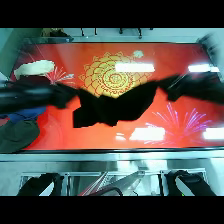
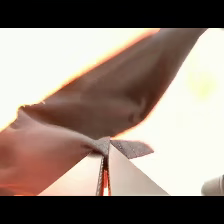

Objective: Fold the shirts.

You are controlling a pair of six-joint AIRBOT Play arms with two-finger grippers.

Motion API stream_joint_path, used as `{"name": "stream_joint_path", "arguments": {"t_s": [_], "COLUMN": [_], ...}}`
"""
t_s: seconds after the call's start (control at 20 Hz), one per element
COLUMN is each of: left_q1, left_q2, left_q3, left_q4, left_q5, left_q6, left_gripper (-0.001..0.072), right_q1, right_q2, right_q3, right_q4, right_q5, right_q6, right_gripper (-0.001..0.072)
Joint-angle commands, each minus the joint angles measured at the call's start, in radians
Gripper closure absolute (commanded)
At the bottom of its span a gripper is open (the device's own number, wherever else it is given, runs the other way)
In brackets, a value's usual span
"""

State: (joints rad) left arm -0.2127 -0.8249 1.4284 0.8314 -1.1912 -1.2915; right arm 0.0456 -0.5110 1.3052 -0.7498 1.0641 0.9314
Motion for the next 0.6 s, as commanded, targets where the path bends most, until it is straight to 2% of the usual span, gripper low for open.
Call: {"name": "stream_joint_path", "arguments": {"t_s": [0.0, 0.15, 0.3, 0.4, 0.55], "left_q1": [0.087, 0.178, 0.229, 0.240, 0.238], "left_q2": [0.110, 0.080, 0.024, -0.029, -0.121], "left_q3": [0.436, 0.759, 0.856, 0.756, 0.459], "left_q4": [0.120, 0.235, 0.310, 0.290, 0.237], "left_q5": [-0.050, -0.127, -0.127, -0.127, -0.111], "left_q6": [-0.093, -0.113, -0.112, -0.104, -0.081], "left_gripper": [0.0696, 0.0696, 0.0696, 0.0696, 0.0696], "right_q1": [0.000, 0.000, 0.000, 0.000, 0.000], "right_q2": [0.066, 0.058, 0.005, -0.093, -0.341], "right_q3": [0.316, 0.505, 0.562, 0.562, 0.560], "right_q4": [-0.108, -0.116, -0.122, -0.130, -0.130], "right_q5": [-0.098, -0.099, -0.099, -0.052, 0.095], "right_q6": [-0.016, -0.022, -0.061, -0.049, 0.010], "right_gripper": [0.0688, 0.0688, 0.0688, 0.0688, 0.0688]}}
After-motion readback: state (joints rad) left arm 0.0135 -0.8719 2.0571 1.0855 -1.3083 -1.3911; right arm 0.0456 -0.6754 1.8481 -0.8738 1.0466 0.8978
